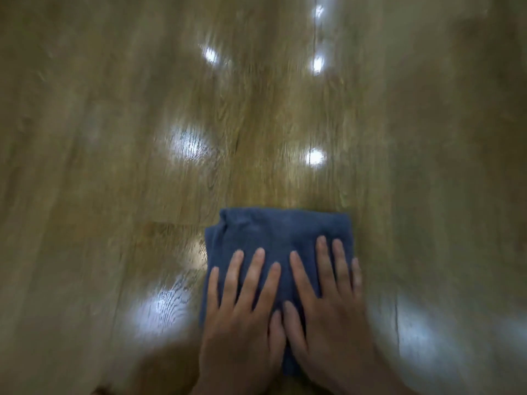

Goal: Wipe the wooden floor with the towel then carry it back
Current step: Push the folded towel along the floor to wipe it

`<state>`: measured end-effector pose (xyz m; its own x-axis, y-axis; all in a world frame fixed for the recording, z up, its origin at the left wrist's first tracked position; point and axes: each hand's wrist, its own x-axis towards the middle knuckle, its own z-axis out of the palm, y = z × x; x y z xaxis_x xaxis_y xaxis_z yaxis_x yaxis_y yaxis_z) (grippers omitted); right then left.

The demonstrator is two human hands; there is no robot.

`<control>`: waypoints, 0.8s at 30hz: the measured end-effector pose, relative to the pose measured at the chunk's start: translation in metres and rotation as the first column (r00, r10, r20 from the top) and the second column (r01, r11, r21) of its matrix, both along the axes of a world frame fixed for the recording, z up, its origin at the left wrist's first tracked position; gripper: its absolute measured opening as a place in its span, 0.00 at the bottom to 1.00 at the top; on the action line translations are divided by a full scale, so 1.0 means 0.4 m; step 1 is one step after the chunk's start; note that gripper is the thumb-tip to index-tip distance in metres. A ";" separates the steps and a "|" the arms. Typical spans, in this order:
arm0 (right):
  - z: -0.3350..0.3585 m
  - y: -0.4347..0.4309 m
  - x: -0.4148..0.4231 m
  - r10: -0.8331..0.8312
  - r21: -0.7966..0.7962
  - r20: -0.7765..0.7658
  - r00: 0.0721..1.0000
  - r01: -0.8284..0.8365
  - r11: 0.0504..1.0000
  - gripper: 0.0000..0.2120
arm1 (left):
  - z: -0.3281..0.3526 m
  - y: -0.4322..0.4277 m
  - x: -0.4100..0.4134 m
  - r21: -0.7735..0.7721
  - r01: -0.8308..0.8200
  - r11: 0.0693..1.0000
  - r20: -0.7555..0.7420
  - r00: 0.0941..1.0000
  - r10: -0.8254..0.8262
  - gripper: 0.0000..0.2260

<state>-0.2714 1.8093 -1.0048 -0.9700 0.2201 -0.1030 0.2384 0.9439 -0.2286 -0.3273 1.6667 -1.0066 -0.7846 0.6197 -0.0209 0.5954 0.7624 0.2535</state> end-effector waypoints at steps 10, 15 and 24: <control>-0.001 0.240 -0.555 -0.093 -0.036 -0.042 0.995 0.091 0.995 0.31 | 0.006 0.251 -0.526 -0.033 -0.078 0.996 -0.001 0.997 0.078 0.27; -0.010 0.348 -0.812 -0.106 -0.014 -0.071 0.992 0.106 0.994 0.30 | -0.006 0.366 -0.781 -0.082 -0.110 0.991 0.009 0.994 0.111 0.26; 0.030 0.174 -0.581 -0.104 0.000 0.036 0.994 0.104 0.995 0.30 | 0.034 0.193 -0.552 -0.110 -0.015 0.994 0.029 0.999 0.018 0.26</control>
<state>-0.5038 1.8791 -0.9927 -0.9376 0.3192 -0.1379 0.3433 0.9130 -0.2202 -0.5480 1.7440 -0.9930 -0.7927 0.5993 -0.1116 0.5758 0.7963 0.1856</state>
